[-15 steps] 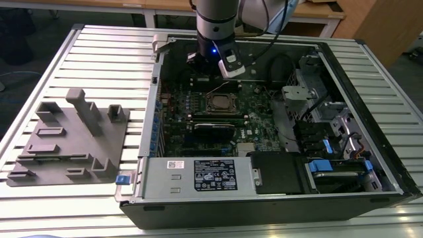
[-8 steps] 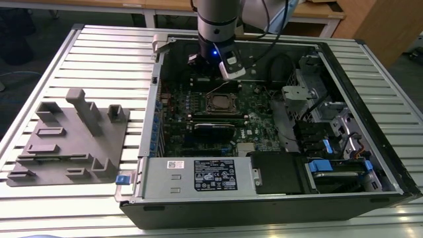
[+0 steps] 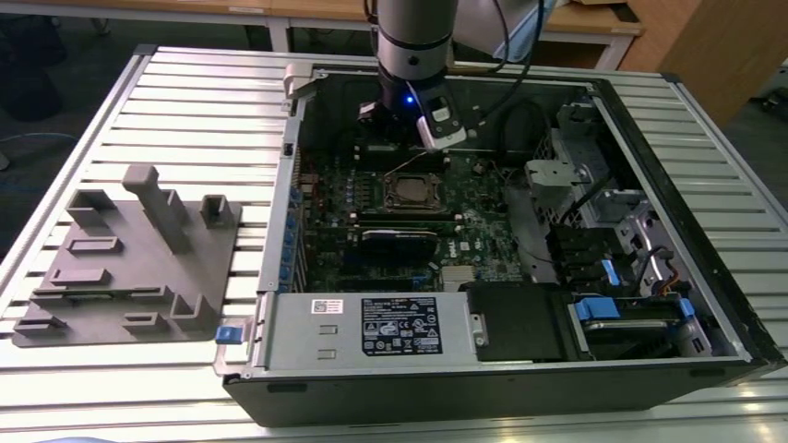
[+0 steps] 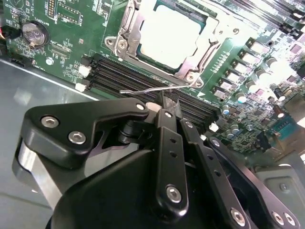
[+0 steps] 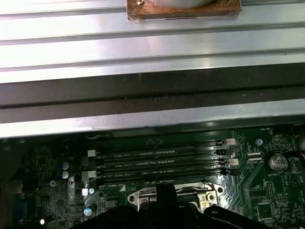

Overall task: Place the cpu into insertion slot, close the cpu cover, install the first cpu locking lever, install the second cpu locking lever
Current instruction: 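Install the first cpu locking lever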

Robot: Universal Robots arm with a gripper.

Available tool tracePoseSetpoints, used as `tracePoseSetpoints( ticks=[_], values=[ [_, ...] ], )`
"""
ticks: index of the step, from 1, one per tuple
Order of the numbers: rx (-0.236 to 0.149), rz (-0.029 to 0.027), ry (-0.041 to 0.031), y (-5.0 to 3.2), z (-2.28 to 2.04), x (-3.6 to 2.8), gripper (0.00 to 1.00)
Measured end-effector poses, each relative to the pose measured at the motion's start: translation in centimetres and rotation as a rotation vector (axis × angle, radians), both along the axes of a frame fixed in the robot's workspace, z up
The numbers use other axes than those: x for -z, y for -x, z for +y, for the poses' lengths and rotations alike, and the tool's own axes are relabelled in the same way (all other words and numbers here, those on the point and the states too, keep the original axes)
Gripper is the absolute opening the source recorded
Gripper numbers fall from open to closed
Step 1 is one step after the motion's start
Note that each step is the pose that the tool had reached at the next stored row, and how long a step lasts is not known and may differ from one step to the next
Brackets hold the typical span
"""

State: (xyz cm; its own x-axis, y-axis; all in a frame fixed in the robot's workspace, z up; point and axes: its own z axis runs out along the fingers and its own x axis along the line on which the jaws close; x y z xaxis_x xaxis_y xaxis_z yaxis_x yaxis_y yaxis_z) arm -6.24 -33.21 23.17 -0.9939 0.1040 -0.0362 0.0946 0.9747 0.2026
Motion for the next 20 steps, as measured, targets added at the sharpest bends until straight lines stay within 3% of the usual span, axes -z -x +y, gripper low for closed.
tracePoseSetpoints(
  ticks=[4, 9, 14, 18, 20],
  values=[
    [0.0, -0.0009, -0.0004, -0.01, 0.01, 0.06, 0.11],
    [0.0, -0.0209, -0.0003, -0.01, 0.01, 0.49, 0.11],
    [0.0, -0.0255, -0.0005, -0.02, 0.02, 0.64, 0.11],
    [0.0, -0.0378, -0.0001, -0.02, 0.01, 0.8, 0.11],
    [0.0, -0.047, -0.0002, -0.02, 0.02, 0.89, 0.11]
  ],
)
